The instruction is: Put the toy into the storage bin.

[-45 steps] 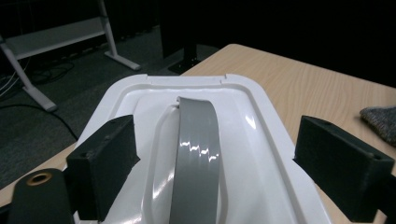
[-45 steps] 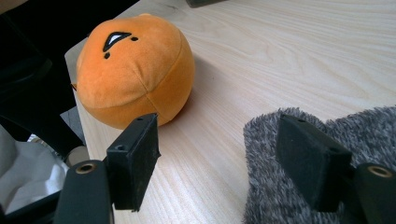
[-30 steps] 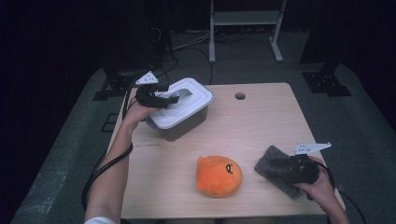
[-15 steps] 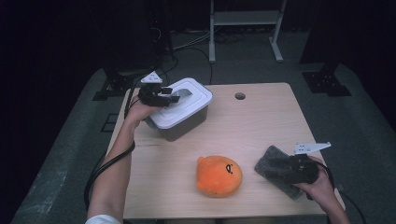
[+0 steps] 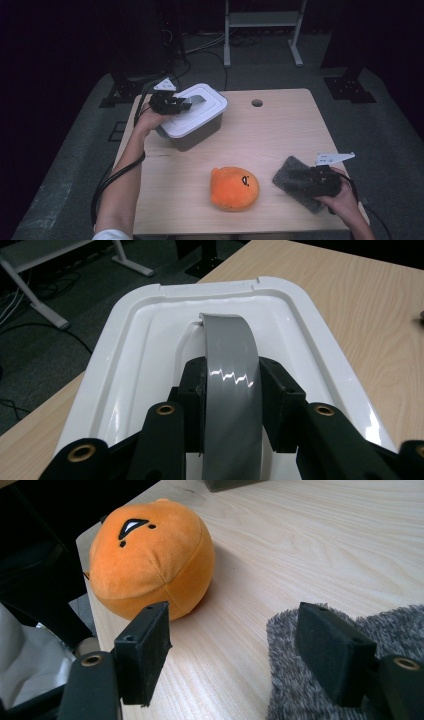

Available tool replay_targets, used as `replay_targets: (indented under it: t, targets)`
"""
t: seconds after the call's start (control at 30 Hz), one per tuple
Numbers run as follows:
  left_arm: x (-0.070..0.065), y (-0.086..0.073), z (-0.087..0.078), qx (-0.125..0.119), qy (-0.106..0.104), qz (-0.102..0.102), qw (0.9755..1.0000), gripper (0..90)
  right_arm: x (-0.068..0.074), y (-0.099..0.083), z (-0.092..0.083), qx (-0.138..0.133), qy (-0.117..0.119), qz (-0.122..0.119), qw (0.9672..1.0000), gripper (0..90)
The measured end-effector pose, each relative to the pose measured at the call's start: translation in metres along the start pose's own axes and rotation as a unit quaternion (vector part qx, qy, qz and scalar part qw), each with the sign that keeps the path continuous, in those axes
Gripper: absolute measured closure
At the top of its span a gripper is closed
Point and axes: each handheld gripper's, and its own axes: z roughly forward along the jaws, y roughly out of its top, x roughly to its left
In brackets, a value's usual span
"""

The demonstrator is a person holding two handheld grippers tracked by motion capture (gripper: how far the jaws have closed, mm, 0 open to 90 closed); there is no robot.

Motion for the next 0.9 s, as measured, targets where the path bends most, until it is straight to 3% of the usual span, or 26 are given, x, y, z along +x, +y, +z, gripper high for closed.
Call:
replay_targets:
  t: [0.47,0.9]
  targets:
    - [-0.003,0.003,-0.006,-0.011,0.003,0.004,0.9999,66.8,0.000,0.000,0.001,0.002,0.001,-0.002,1.0000,29.2]
    - [-0.009,0.005,-0.024,-0.019,0.000,0.017,0.9997,66.7,0.001,0.001,0.003,0.004,0.004,-0.003,1.0000,29.3]
